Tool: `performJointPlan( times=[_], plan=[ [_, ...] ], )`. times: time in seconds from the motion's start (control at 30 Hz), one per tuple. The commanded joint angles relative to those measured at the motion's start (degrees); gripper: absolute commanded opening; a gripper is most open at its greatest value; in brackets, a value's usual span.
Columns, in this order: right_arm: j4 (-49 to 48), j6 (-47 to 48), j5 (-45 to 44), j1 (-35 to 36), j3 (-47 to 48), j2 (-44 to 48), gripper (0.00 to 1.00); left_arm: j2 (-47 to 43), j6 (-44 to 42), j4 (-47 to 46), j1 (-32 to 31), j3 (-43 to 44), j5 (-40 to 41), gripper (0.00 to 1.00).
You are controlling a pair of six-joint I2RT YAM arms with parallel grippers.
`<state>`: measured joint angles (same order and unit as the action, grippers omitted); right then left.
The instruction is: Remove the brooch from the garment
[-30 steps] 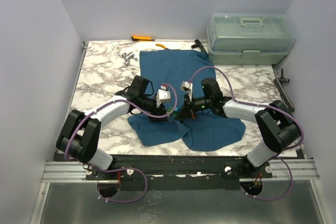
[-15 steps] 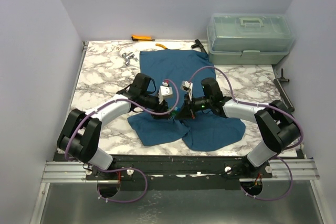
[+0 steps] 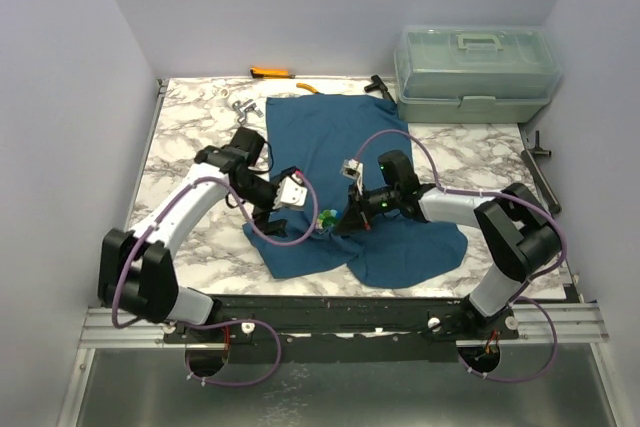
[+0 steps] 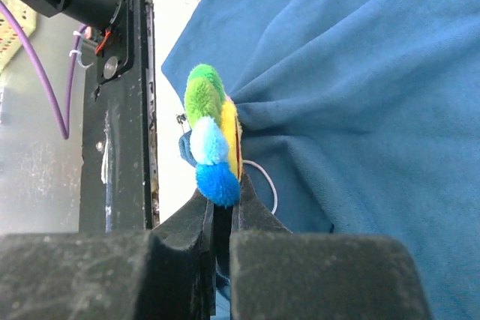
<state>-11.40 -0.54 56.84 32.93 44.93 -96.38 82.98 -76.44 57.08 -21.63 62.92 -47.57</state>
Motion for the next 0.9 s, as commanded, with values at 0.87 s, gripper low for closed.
performJointPlan(
  times=[0.87],
  plan=[
    [-0.59, -4.74, 8.35, 0.34, 0.68, -1.97, 0.01, -4.03, 5.13, -24.91, -14.01, -8.22, 3.89, 0.99]
  ],
)
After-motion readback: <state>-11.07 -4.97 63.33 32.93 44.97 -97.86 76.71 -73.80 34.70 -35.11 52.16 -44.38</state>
